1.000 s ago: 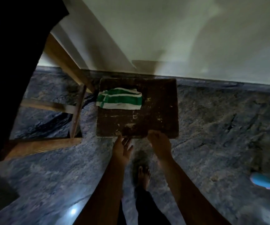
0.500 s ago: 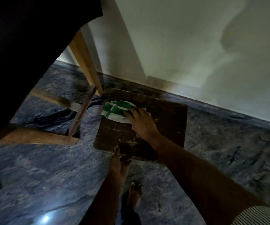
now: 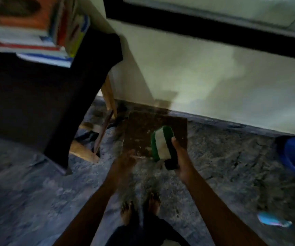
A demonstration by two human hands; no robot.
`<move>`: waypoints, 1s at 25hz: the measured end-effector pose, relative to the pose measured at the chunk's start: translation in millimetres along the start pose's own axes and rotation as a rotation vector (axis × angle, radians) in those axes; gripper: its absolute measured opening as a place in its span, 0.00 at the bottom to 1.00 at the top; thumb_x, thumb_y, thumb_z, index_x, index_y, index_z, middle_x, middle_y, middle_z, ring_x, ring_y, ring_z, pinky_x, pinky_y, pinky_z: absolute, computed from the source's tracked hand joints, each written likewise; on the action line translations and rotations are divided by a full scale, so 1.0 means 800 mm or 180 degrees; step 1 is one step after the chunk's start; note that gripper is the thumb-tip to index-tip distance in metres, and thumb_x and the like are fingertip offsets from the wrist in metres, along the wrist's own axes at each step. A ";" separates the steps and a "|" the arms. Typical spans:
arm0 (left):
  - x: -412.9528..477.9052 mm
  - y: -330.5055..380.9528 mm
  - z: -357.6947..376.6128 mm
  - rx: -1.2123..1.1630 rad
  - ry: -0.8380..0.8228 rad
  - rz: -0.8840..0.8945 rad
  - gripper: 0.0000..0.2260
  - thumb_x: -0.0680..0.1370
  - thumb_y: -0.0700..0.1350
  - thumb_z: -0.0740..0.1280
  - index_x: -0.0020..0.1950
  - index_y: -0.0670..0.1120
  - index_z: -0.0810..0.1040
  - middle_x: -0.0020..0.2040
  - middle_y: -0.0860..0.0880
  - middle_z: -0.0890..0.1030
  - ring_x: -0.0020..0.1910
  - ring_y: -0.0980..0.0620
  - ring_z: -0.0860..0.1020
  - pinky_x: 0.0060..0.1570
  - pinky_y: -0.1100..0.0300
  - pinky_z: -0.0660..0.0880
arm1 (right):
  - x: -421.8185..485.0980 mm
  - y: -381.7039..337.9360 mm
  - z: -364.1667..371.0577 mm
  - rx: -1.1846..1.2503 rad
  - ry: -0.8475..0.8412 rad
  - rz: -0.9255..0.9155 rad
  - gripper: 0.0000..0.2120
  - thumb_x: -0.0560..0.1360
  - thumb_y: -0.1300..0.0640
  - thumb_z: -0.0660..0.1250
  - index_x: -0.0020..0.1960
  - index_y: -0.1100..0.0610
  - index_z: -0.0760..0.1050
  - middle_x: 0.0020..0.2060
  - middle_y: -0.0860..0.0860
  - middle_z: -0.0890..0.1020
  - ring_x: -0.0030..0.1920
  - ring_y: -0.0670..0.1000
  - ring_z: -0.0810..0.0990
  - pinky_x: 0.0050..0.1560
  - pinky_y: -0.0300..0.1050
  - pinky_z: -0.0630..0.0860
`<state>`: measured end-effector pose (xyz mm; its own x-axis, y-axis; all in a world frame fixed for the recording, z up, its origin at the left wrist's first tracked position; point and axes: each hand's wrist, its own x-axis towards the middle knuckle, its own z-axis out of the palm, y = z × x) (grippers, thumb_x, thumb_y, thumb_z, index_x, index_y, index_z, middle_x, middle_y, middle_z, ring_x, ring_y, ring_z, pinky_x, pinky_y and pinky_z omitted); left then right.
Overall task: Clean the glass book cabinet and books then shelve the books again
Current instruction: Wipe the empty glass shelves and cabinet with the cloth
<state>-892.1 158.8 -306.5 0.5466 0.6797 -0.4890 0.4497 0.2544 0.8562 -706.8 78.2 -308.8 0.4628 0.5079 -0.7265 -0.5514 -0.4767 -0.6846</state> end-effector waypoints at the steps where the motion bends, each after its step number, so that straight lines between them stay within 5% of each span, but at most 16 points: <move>1: -0.013 0.020 -0.012 0.0454 -0.0205 0.0575 0.11 0.77 0.51 0.62 0.56 0.66 0.75 0.62 0.60 0.75 0.53 0.74 0.72 0.49 0.80 0.65 | -0.029 -0.016 0.000 -0.0242 0.0077 -0.0303 0.30 0.62 0.40 0.75 0.59 0.56 0.77 0.57 0.58 0.80 0.56 0.59 0.79 0.59 0.57 0.75; 2: -0.013 0.044 -0.025 0.0733 -0.0278 0.0935 0.09 0.77 0.50 0.63 0.52 0.65 0.77 0.61 0.57 0.76 0.52 0.77 0.71 0.52 0.79 0.66 | -0.054 -0.043 0.002 -0.0496 0.0198 -0.0639 0.28 0.64 0.44 0.75 0.59 0.56 0.76 0.58 0.58 0.79 0.56 0.59 0.78 0.58 0.53 0.74; 4: 0.001 0.111 -0.036 0.1018 -0.0173 0.1433 0.08 0.77 0.48 0.66 0.54 0.59 0.75 0.58 0.52 0.77 0.54 0.67 0.76 0.58 0.68 0.71 | -0.095 -0.105 -0.004 -0.0823 0.0498 -0.1228 0.22 0.71 0.55 0.71 0.62 0.61 0.73 0.56 0.59 0.78 0.57 0.57 0.77 0.52 0.44 0.71; 6: 0.022 0.203 -0.037 0.1171 0.0065 0.2011 0.11 0.77 0.50 0.65 0.58 0.53 0.74 0.56 0.53 0.76 0.55 0.53 0.77 0.59 0.62 0.70 | -0.124 -0.178 -0.024 -0.1063 0.0855 -0.1833 0.19 0.74 0.56 0.69 0.62 0.62 0.73 0.54 0.57 0.78 0.54 0.54 0.77 0.48 0.42 0.70; 9: 0.062 0.332 -0.038 0.1603 0.0404 0.2793 0.19 0.78 0.54 0.63 0.65 0.46 0.73 0.60 0.48 0.76 0.54 0.48 0.76 0.57 0.62 0.68 | -0.152 -0.293 -0.058 -0.1235 0.1323 -0.2661 0.20 0.73 0.57 0.70 0.64 0.59 0.73 0.54 0.54 0.79 0.51 0.51 0.76 0.50 0.42 0.73; 11: 0.096 0.417 -0.037 0.1822 0.0560 0.3405 0.29 0.74 0.64 0.57 0.69 0.47 0.69 0.66 0.45 0.73 0.65 0.48 0.71 0.65 0.55 0.67 | -0.166 -0.373 -0.079 -0.1365 0.1433 -0.3128 0.20 0.73 0.58 0.69 0.64 0.56 0.74 0.52 0.51 0.79 0.49 0.49 0.76 0.47 0.39 0.72; 14: 0.144 0.540 -0.033 0.2199 0.0907 0.4007 0.30 0.73 0.64 0.53 0.73 0.54 0.60 0.74 0.48 0.64 0.74 0.48 0.59 0.71 0.48 0.60 | -0.190 -0.488 -0.096 -0.1716 0.1550 -0.3824 0.15 0.72 0.59 0.71 0.57 0.49 0.76 0.44 0.46 0.79 0.42 0.44 0.76 0.39 0.25 0.70; 18: 0.187 0.661 -0.034 0.2917 0.1456 0.4202 0.33 0.71 0.67 0.44 0.74 0.58 0.47 0.77 0.53 0.51 0.75 0.54 0.43 0.73 0.49 0.45 | -0.195 -0.627 -0.091 -0.2104 0.1679 -0.4348 0.12 0.72 0.60 0.70 0.54 0.50 0.79 0.41 0.45 0.80 0.41 0.43 0.79 0.36 0.25 0.70; 25: 0.277 0.767 -0.027 0.3690 0.1851 0.3806 0.31 0.77 0.63 0.50 0.77 0.52 0.48 0.78 0.50 0.50 0.75 0.52 0.41 0.72 0.43 0.44 | -0.103 -0.860 -0.032 -0.2760 0.2441 -0.4823 0.11 0.72 0.61 0.66 0.55 0.58 0.79 0.50 0.57 0.82 0.53 0.58 0.79 0.49 0.46 0.74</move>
<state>-510.5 480.5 114.6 0.7384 0.3117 0.5981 0.3932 -0.9194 -0.0063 -348.0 346.2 220.3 0.4524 0.5180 0.7259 0.8908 -0.3007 -0.3407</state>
